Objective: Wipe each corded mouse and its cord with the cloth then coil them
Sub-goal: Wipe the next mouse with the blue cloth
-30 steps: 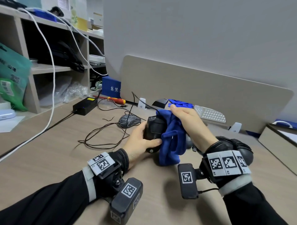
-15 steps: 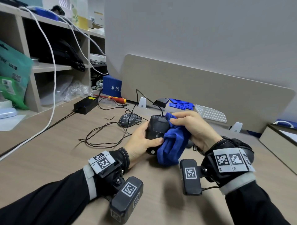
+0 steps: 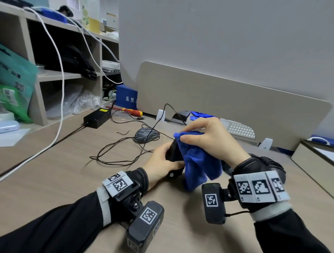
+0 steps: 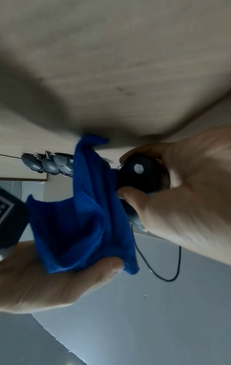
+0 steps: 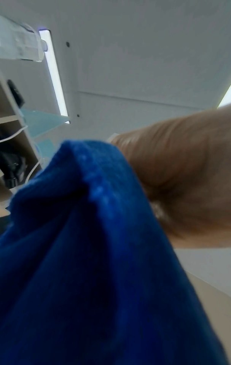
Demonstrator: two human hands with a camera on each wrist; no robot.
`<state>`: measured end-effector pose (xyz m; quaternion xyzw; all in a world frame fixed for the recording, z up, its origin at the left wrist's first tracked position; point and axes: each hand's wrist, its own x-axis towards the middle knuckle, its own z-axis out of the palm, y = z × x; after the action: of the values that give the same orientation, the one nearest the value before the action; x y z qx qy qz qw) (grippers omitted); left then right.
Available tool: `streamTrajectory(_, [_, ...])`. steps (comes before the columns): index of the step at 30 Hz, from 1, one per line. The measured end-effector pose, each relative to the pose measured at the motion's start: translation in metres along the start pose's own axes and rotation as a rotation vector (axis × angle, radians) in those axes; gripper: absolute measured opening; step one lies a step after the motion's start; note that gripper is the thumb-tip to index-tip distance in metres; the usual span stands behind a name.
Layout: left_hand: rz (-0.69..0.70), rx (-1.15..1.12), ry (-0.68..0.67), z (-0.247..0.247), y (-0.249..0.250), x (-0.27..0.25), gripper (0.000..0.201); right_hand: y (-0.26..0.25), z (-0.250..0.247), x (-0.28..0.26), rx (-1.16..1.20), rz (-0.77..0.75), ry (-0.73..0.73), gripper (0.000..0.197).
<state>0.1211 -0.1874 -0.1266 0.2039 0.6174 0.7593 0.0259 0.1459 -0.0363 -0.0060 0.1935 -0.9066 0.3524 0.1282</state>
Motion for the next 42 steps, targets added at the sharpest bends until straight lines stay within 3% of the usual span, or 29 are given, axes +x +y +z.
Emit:
streamTrajectory(4, [0.04,0.1,-0.037,0.003,0.002,-0.002,0.049,0.012,0.006,0.004,-0.229,-0.007,0.155,0.01])
streamTrajectory(7, [0.047,0.131,-0.026,0.0,0.0,-0.001,0.047,0.01,0.008,0.003,-0.285,-0.026,0.067,0.01])
streamTrajectory(14, [-0.007,0.082,-0.016,0.004,-0.002,-0.002,0.045,0.014,0.0,0.0,-0.14,-0.078,-0.012,0.013])
streamTrajectory(20, [-0.032,0.047,-0.001,0.005,-0.001,-0.003,0.045,0.016,0.006,0.005,-0.11,0.033,0.097,0.012])
streamTrajectory(24, [-0.017,0.011,0.036,0.003,-0.001,-0.002,0.056,0.003,0.02,0.001,-0.129,-0.04,-0.071,0.009])
streamTrajectory(29, [-0.026,-0.004,0.016,0.004,0.001,-0.002,0.051,0.017,0.018,0.006,-0.165,0.038,0.24,0.01])
streamTrajectory(35, [-0.025,-0.054,0.05,0.003,-0.001,-0.001,0.048,0.013,0.023,0.001,-0.148,-0.084,-0.066,0.019])
streamTrajectory(39, [-0.054,-0.12,0.039,0.003,0.002,-0.001,0.055,0.024,0.021,0.006,-0.24,0.01,0.194,0.012])
streamTrajectory(42, [-0.058,-0.103,0.059,0.001,0.001,0.0,0.049,0.03,0.016,0.006,-0.277,0.06,0.211,0.009])
